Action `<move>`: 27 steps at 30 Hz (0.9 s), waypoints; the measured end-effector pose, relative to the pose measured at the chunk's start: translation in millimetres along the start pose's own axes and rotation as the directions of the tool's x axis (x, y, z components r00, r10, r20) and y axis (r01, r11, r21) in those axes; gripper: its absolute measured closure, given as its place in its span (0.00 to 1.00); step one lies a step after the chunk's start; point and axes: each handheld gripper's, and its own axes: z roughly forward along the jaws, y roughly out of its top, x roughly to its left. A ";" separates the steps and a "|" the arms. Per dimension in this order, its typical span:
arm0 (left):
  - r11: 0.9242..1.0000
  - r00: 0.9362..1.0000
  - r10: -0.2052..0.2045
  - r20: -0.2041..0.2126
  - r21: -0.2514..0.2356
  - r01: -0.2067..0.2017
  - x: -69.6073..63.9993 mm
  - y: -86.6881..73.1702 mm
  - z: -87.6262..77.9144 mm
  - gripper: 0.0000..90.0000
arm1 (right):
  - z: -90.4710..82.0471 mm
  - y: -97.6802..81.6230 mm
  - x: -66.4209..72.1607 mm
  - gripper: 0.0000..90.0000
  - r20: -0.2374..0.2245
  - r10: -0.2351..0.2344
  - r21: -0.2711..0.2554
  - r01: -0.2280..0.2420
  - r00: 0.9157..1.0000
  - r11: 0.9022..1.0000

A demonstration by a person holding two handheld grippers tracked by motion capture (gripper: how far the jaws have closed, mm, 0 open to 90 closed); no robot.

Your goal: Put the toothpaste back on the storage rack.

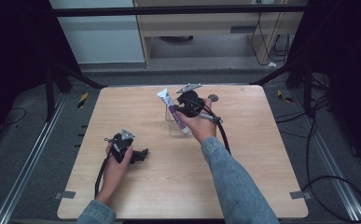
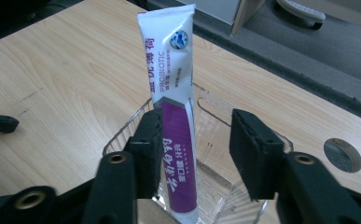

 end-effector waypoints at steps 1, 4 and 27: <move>1.000 1.000 0.000 0.000 0.000 0.000 0.0 0.0 0.0 0.00 | -2.0 -0.8 -1.4 0.56 -0.007 0.007 0.004 -0.007 1.000 1.000; 1.000 1.000 0.000 0.000 0.000 0.000 0.0 0.0 0.0 0.00 | -6.7 -3.3 -3.7 0.51 -0.014 0.026 0.009 -0.025 1.000 1.000; 1.000 1.000 0.003 0.000 0.002 -0.003 0.2 0.0 -0.2 0.00 | -43.4 -25.2 -30.5 0.25 -0.016 0.040 -0.043 -0.041 0.999 0.998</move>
